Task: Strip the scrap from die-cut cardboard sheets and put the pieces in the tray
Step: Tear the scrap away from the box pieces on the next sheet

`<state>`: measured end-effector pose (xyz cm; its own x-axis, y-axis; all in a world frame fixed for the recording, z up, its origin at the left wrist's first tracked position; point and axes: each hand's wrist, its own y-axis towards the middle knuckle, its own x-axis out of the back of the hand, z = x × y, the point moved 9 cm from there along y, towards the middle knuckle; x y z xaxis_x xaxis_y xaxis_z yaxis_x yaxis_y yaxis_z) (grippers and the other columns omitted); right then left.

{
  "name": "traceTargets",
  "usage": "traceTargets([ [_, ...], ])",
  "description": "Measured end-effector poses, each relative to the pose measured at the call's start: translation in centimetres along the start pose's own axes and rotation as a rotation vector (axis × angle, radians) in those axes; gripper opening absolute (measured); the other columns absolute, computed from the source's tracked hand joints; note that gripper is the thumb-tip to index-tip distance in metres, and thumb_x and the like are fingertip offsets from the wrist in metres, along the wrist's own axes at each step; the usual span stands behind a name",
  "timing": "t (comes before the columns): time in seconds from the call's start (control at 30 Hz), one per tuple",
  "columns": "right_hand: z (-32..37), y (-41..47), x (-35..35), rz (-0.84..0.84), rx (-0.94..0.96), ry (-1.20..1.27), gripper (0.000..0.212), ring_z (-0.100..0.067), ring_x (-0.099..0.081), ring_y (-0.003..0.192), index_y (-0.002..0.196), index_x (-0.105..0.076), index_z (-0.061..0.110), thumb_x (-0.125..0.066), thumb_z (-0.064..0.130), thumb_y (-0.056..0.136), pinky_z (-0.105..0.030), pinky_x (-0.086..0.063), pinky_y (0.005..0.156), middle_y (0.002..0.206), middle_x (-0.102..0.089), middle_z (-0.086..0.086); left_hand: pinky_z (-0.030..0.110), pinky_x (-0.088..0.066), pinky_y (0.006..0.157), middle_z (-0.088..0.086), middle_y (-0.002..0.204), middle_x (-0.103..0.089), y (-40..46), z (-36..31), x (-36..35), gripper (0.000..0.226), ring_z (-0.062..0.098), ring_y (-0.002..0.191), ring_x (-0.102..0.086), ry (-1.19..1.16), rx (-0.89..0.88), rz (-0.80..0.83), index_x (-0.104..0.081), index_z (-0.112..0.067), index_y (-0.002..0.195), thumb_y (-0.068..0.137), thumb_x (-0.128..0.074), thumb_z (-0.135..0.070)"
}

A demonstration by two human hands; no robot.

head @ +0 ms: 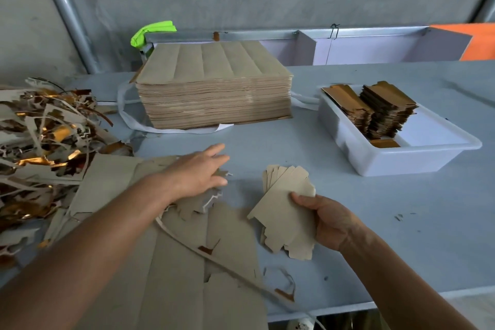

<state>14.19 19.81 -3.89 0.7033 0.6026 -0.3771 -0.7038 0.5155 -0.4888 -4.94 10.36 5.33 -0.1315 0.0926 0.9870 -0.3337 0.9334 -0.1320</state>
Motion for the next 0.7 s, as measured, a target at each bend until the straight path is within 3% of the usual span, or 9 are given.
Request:
traceTargets([
  [0.07,0.0,0.0,0.1,-0.004,0.0,-0.001,0.025,-0.032,-0.064,0.087,0.104,-0.065,0.003,-0.064,0.012,0.081,-0.043,-0.051,0.073,0.093,-0.07,-0.016,0.038,-0.046,0.09,-0.001,0.153,-0.021,-0.2,-0.7,2.0,0.055,0.027,0.119,-0.051,0.349,-0.014,-0.031,-0.033,-0.024,0.141,0.094,-0.051,-0.044],
  [0.13,0.0,-0.1,0.0,0.006,0.003,-0.011,0.026,-0.032,-0.065,0.086,0.104,-0.065,0.004,-0.065,0.013,0.079,-0.043,-0.051,0.072,0.091,-0.071,-0.016,0.036,-0.047,0.073,0.003,0.132,-0.042,-0.9,-2.3,4.3,0.048,0.027,0.099,-0.059,0.564,-0.077,-0.173,-0.042,-0.022,0.131,0.092,-0.05,-0.049],
  [0.2,0.1,-0.1,0.0,0.02,0.006,-0.005,0.031,-0.032,-0.065,0.087,0.105,-0.064,0.004,-0.066,0.014,0.076,-0.044,-0.051,0.072,0.092,-0.071,-0.016,0.031,-0.043,0.065,-0.002,0.107,-0.051,-2.1,-3.0,5.5,0.046,0.022,0.089,-0.057,0.508,-0.092,-0.241,-0.054,-0.021,0.114,0.085,-0.056,-0.056],
  [0.27,0.0,-0.1,-0.1,0.045,0.008,0.008,0.035,-0.032,-0.066,0.085,0.106,-0.064,0.005,-0.066,0.016,0.073,-0.043,-0.052,0.071,0.092,-0.072,-0.016,0.03,-0.047,0.07,-0.006,0.099,-0.056,-3.2,-2.2,3.7,0.052,0.016,0.088,-0.055,0.218,-0.038,-0.075,-0.06,-0.024,0.107,0.073,-0.065,-0.064],
  [0.33,0.0,-0.1,-0.2,0.069,0.01,0.013,0.036,-0.029,-0.069,0.079,0.105,-0.064,0.005,-0.066,0.017,0.071,-0.041,-0.053,0.067,0.09,-0.073,-0.015,0.034,-0.049,0.085,-0.006,0.115,-0.053,-4.8,-1.6,-0.4,0.068,0.014,0.105,-0.052,0.123,0.012,0.179,-0.056,-0.029,0.12,0.065,-0.07,-0.067],
  [0.43,0.1,-0.2,-0.3,0.094,0.013,0.009,0.037,-0.027,-0.071,0.075,0.104,-0.065,0.006,-0.066,0.018,0.069,-0.039,-0.055,0.063,0.09,-0.073,-0.014,0.042,-0.032,0.111,-0.002,0.155,-0.013,-7.0,1.1,-5.1,0.091,0.023,0.143,-0.018,0.061,0.183,0.319,-0.019,-0.042,0.147,0.072,-0.069,-0.06],
  [0.47,0.1,-0.1,-0.4,0.102,0.014,0.008,0.037,-0.027,-0.071,0.075,0.104,-0.065,0.006,-0.066,0.018,0.069,-0.038,-0.056,0.062,0.09,-0.073,-0.014,0.044,-0.026,0.114,-0.001,0.159,0.0,-7.3,2.2,-5.5,0.087,0.024,0.146,-0.007,0.011,0.241,0.283,-0.01,-0.046,0.147,0.079,-0.064,-0.056],
  [0.53,0.1,-0.2,-0.5,0.116,0.015,0.006,0.037,-0.027,-0.071,0.074,0.104,-0.065,0.006,-0.066,0.019,0.07,-0.037,-0.057,0.06,0.09,-0.073,-0.014,0.045,-0.024,0.114,0.003,0.16,0.0,-7.5,3.3,-5.5,0.068,0.026,0.146,-0.009,0.0,0.286,0.168,-0.011,-0.049,0.146,0.092,-0.051,-0.05],
  [0.7,0.0,-0.7,-1.5,0.127,0.013,-0.028,0.039,-0.027,-0.07,0.075,0.106,-0.064,0.004,-0.066,0.016,0.069,-0.037,-0.055,0.062,0.089,-0.073,-0.014,0.032,-0.039,0.096,-0.009,0.134,-0.05,-7.0,1.7,-3.9,0.033,0.015,0.119,-0.044,-0.094,0.17,-0.226,-0.053,-0.031,0.126,0.094,-0.055,-0.032],
])
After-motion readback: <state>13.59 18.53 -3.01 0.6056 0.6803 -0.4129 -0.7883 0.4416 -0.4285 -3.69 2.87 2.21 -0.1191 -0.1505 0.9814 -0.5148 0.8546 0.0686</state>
